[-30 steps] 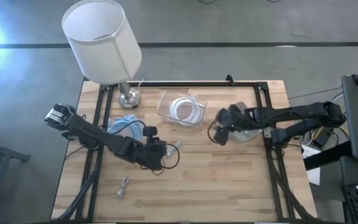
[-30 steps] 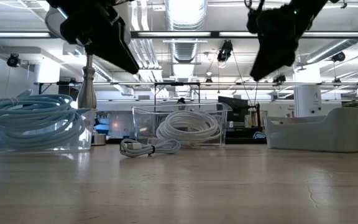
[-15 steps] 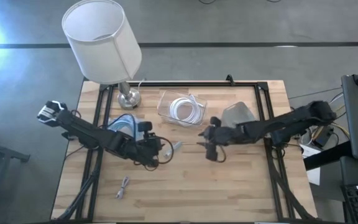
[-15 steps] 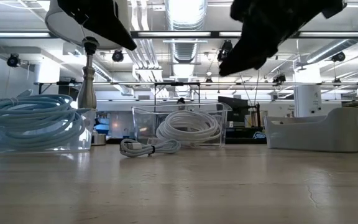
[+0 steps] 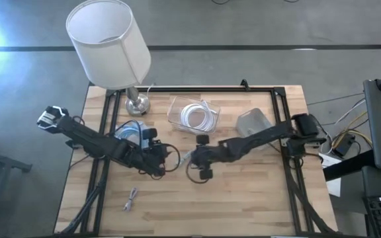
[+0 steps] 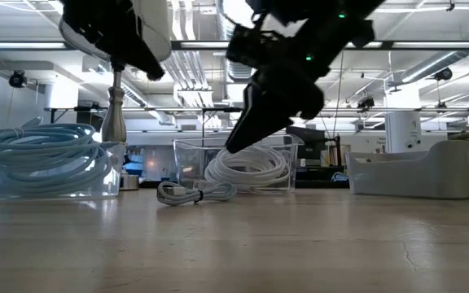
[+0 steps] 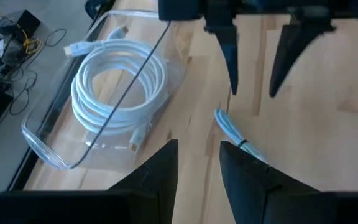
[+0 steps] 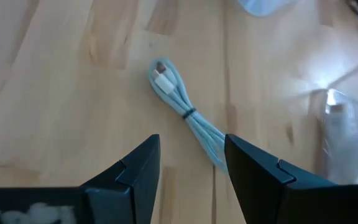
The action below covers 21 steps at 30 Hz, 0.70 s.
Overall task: Pick & Place USB Port
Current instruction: Put the light blue USB charging cable into the gray bin
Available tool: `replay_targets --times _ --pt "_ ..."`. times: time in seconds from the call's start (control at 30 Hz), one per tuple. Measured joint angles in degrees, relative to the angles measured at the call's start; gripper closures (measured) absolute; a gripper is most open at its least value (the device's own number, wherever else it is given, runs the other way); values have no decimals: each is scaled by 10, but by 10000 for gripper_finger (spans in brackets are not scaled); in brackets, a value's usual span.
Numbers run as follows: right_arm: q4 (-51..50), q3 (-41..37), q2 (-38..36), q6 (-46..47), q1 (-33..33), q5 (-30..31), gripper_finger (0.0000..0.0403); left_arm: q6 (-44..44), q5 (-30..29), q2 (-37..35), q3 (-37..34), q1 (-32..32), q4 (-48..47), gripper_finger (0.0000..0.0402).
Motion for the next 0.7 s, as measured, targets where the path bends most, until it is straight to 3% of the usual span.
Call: replay_targets --times 0.3,0.7 --pt "-184 179 127 -45 -17 1 229 -29 10 0 -20 0 0 280" --pt "-246 290 231 -110 -31 2 230 -29 11 0 -20 -5 -5 280"
